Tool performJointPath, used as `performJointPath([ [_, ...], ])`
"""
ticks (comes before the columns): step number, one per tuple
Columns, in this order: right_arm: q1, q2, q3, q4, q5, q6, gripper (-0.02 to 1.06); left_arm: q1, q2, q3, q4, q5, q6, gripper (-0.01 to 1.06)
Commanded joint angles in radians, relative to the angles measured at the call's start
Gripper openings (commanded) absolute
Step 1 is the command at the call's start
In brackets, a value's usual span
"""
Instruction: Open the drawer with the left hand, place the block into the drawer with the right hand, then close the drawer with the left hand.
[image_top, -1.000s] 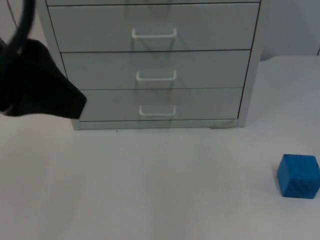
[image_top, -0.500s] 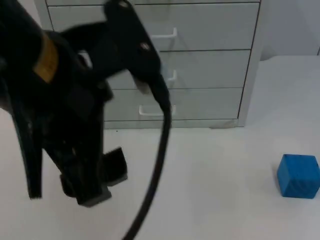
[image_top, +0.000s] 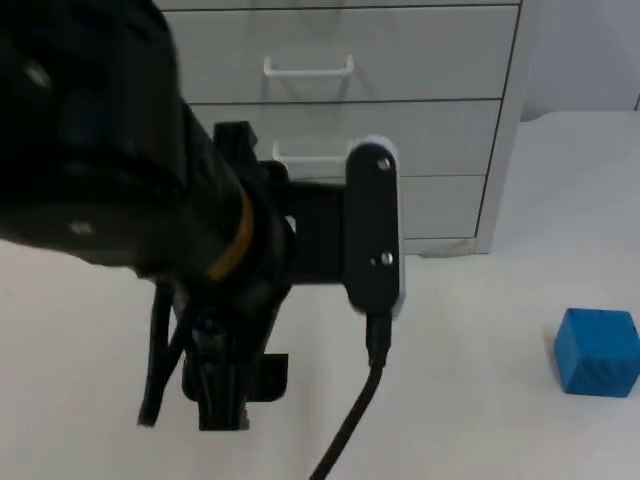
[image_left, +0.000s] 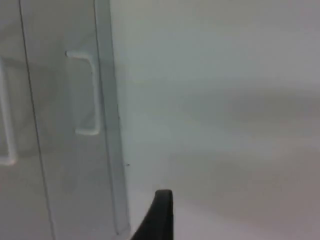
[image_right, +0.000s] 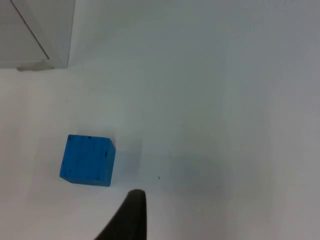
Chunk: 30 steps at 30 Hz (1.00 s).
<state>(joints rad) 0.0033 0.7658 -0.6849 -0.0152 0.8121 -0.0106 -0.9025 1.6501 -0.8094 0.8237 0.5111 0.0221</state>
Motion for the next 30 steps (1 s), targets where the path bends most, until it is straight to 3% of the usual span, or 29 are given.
performJointPath([
  [1, -0.005, -0.002, -0.004, -0.001, -0.015, -0.004, 1.04, -0.005, 0.053, -0.004, 0.222, -0.022, -0.153, 0.84],
  [4, -0.005, -0.002, -0.004, -0.001, -0.015, -0.004, 1.04, -0.003, 0.131, -0.004, 0.490, -0.020, -0.383, 0.81],
  [5, -0.005, -0.002, -0.004, -0.001, -0.015, -0.004, 1.04, -0.003, 0.131, -0.004, 0.490, -0.020, -0.383, 0.81],
  [9, -0.005, -0.002, -0.004, -0.001, -0.017, -0.004, 1.04, -0.003, 0.221, -0.004, 0.787, -0.018, -0.636, 0.75],
  [10, -0.005, -0.002, -0.004, -0.001, -0.017, -0.004, 1.04, -0.003, 0.221, -0.004, 0.787, -0.018, -0.636, 0.75],
  [14, -0.005, -0.002, -0.004, -0.003, -0.017, -0.004, 1.04, -0.003, 0.290, -0.009, 0.921, 0.009, -0.859, 0.75],
  [20, -0.005, -0.002, 0.033, -0.003, -0.058, -0.004, 1.04, 0.048, 0.363, -0.092, 0.921, 0.005, -0.937, 0.75],
  [26, -0.005, -0.002, 0.049, -0.003, -0.071, -0.004, 1.04, 0.110, 0.375, -0.150, 0.921, -0.102, -0.943, 0.75],
  [30, -0.005, -0.002, 0.049, -0.005, -0.078, -0.004, 1.04, 0.134, 0.385, -0.181, 0.921, -0.107, -0.935, 0.75],
])
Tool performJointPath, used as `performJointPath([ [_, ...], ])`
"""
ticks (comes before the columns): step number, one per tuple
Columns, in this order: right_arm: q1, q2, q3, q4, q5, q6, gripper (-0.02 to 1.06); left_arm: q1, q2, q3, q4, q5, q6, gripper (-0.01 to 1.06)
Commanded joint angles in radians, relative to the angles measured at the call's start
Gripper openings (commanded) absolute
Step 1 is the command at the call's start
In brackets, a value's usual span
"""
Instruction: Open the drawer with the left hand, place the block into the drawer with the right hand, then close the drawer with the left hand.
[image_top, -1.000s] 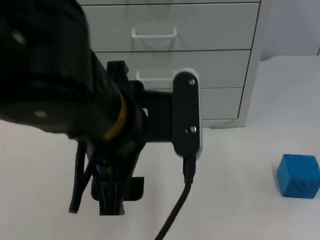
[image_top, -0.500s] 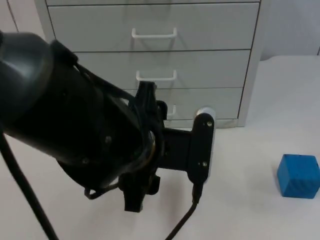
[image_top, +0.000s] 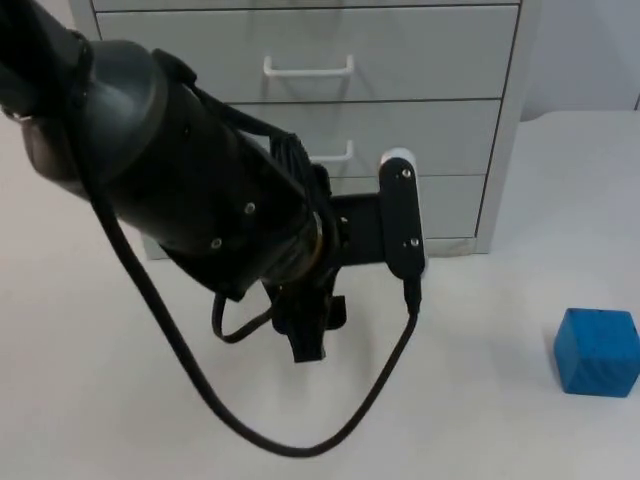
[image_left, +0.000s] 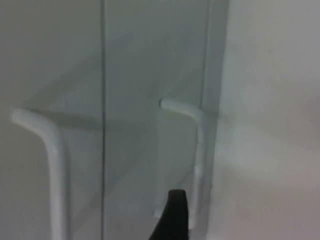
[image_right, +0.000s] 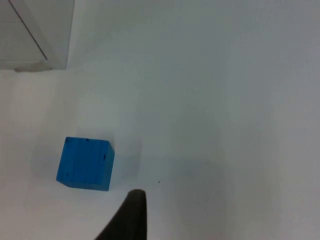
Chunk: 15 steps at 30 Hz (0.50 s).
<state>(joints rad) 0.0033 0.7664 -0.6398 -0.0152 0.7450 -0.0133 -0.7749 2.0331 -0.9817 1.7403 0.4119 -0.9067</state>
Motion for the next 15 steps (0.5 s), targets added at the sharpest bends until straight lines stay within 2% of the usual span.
performJointPath([
  [1, -0.005, -0.003, 0.004, -0.005, -0.011, -0.002, 1.04, 0.010, 0.006, -0.016, 0.004, -0.019, 0.005, 0.75],
  [2, -0.005, -0.003, 0.004, -0.005, -0.013, -0.002, 1.04, 0.010, 0.015, -0.023, 0.004, -0.042, 0.039, 0.75],
  [6, -0.005, -0.003, 0.004, -0.007, -0.023, -0.002, 1.04, 0.010, 0.045, -0.044, 0.004, -0.045, 0.108, 0.73],
  [10, -0.005, -0.003, 0.004, -0.008, -0.030, -0.002, 1.04, 0.019, 0.085, -0.068, 0.004, -0.032, 0.110, 0.68],
  [15, -0.005, -0.003, 0.004, -0.008, -0.032, -0.002, 1.04, 0.040, 0.130, -0.111, 0.004, -0.008, 0.110, 0.68],
])
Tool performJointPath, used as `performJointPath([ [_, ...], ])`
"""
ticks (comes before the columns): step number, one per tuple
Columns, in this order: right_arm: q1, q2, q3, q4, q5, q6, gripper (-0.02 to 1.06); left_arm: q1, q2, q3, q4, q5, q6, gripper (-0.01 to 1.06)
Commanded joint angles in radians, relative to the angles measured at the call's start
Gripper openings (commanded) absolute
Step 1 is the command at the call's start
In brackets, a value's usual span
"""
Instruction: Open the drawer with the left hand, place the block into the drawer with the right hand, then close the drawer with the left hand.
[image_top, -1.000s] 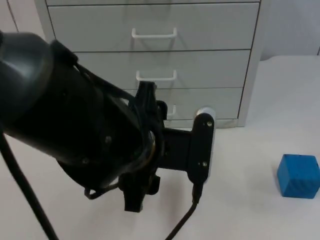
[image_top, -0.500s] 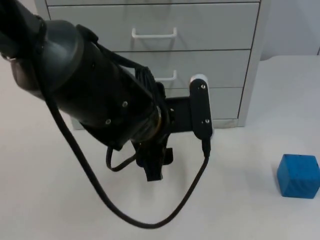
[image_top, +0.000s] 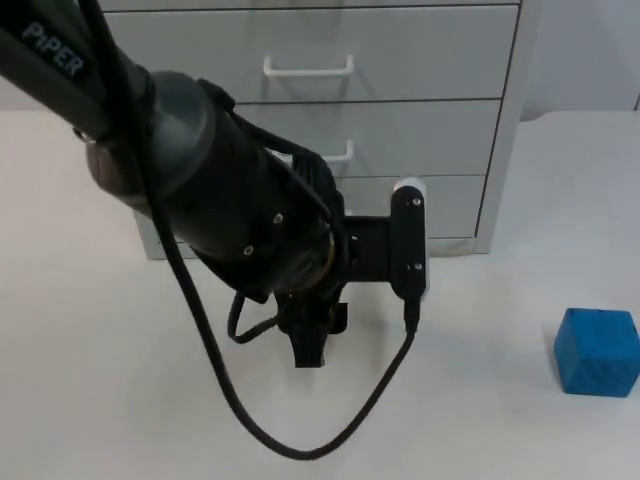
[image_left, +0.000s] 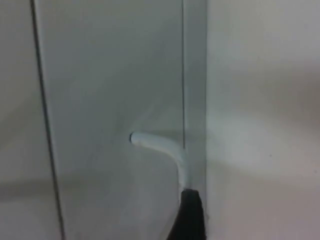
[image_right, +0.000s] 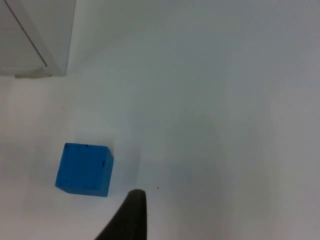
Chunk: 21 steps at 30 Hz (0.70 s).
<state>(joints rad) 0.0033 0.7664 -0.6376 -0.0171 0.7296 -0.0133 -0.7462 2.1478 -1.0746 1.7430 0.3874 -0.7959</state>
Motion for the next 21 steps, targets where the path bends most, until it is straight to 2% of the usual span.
performJointPath([
  [1, -0.005, -0.003, 0.001, -0.006, -0.017, -0.002, 1.04, 0.016, 0.021, -0.026, 0.001, 0.015, -0.001, 0.68],
  [6, -0.005, -0.003, 0.001, -0.006, -0.019, -0.002, 1.04, 0.029, 0.038, -0.049, 0.001, -0.009, 0.007, 0.64],
  [8, -0.005, -0.003, 0.001, -0.006, -0.019, -0.002, 1.04, 0.029, 0.047, -0.049, 0.001, -0.027, 0.007, 0.57],
  [10, -0.005, -0.003, 0.001, -0.006, -0.022, -0.002, 1.04, 0.029, 0.052, -0.049, 0.001, -0.027, 0.007, 0.41],
  [11, -0.005, -0.003, 0.001, -0.006, -0.022, -0.002, 1.04, 0.029, 0.052, -0.049, 0.001, -0.027, 0.007, 0.41],
  [12, -0.005, -0.003, 0.001, -0.006, -0.025, -0.002, 1.04, 0.029, 0.052, -0.049, 0.001, -0.033, 0.007, 0.28],
  [13, -0.005, -0.003, 0.001, -0.006, -0.025, -0.002, 1.04, 0.025, 0.052, -0.049, -0.013, -0.036, 0.007, 0.06],
  [14, -0.005, -0.003, 0.001, -0.006, -0.029, -0.002, 1.04, 0.020, 0.052, -0.049, -0.025, -0.036, 0.010, 0.00],
  [16, -0.005, -0.003, 0.001, -0.006, -0.031, -0.002, 1.04, 0.015, 0.052, -0.047, -0.041, -0.038, 0.014, 0.00],
  [21, -0.005, -0.003, 0.001, -0.006, -0.037, -0.002, 1.04, -0.044, 0.028, 0.001, -0.167, -0.034, 0.112, 0.00],
])
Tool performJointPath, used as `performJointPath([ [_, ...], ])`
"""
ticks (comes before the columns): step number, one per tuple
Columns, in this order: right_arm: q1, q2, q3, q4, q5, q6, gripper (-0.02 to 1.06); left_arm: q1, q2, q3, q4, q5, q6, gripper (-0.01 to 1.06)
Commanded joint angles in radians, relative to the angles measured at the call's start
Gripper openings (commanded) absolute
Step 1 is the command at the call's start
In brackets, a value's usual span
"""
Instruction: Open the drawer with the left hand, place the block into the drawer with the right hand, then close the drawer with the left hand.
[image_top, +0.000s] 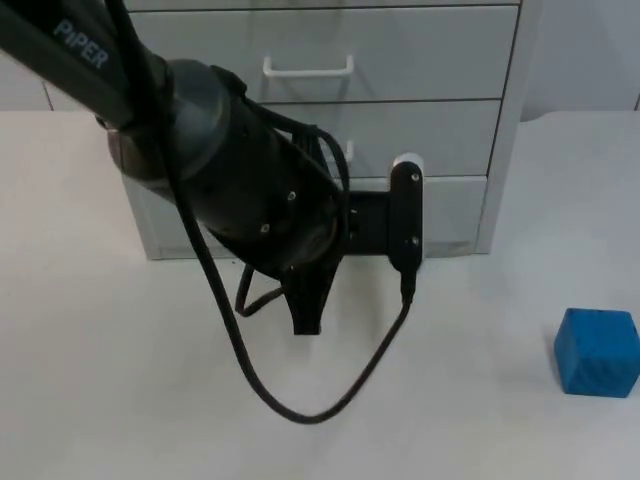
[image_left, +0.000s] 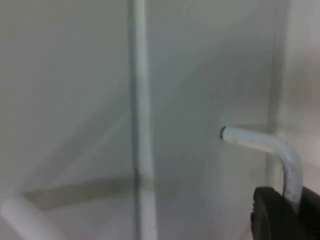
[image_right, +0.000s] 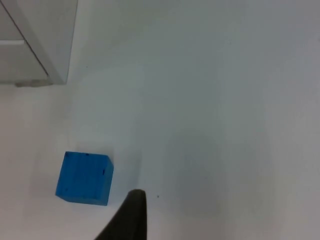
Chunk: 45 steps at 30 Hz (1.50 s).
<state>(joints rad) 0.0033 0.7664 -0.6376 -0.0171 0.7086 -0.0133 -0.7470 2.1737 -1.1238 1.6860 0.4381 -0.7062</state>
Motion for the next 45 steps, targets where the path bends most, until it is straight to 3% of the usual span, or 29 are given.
performJointPath([
  [1, -0.005, -0.003, 0.001, -0.006, -0.016, -0.002, 1.04, -0.043, 0.002, 0.050, -0.110, -0.085, 0.022, 0.00],
  [11, -0.005, -0.003, 0.001, -0.006, -0.011, -0.002, 1.04, -0.204, -0.117, 0.301, -0.234, -0.078, -0.013, 0.00],
  [17, -0.005, -0.003, 0.001, -0.006, -0.011, -0.002, 1.04, -0.266, -0.130, 0.323, -0.327, -0.049, -0.021, 0.00],
  [28, -0.005, -0.003, 0.001, -0.002, -0.010, -0.002, 1.04, -0.268, -0.130, 0.323, -0.320, -0.030, -0.028, 0.01],
  [30, -0.005, -0.003, 0.001, -0.002, -0.010, -0.002, 1.04, -0.268, -0.132, 0.323, -0.317, -0.032, -0.023, 0.12],
  [33, -0.005, -0.003, 0.001, -0.002, -0.010, -0.002, 1.04, -0.268, -0.132, 0.323, -0.309, -0.032, -0.021, 0.53],
  [34, -0.005, -0.003, 0.001, -0.002, -0.010, -0.002, 1.04, -0.268, -0.132, 0.323, -0.309, -0.032, -0.021, 0.53],
  [36, -0.005, -0.003, 0.001, -0.002, -0.010, -0.002, 1.04, -0.268, -0.132, 0.323, -0.313, -0.028, -0.021, 0.78],
  [38, -0.005, -0.003, 0.001, -0.002, -0.010, -0.002, 1.04, -0.268, -0.132, 0.323, -0.317, -0.023, -0.021, 0.95],
  [45, -0.005, -0.003, 0.001, -0.002, -0.010, -0.002, 1.04, -0.268, -0.158, 0.323, -0.324, -0.013, -0.009, 0.99],
])
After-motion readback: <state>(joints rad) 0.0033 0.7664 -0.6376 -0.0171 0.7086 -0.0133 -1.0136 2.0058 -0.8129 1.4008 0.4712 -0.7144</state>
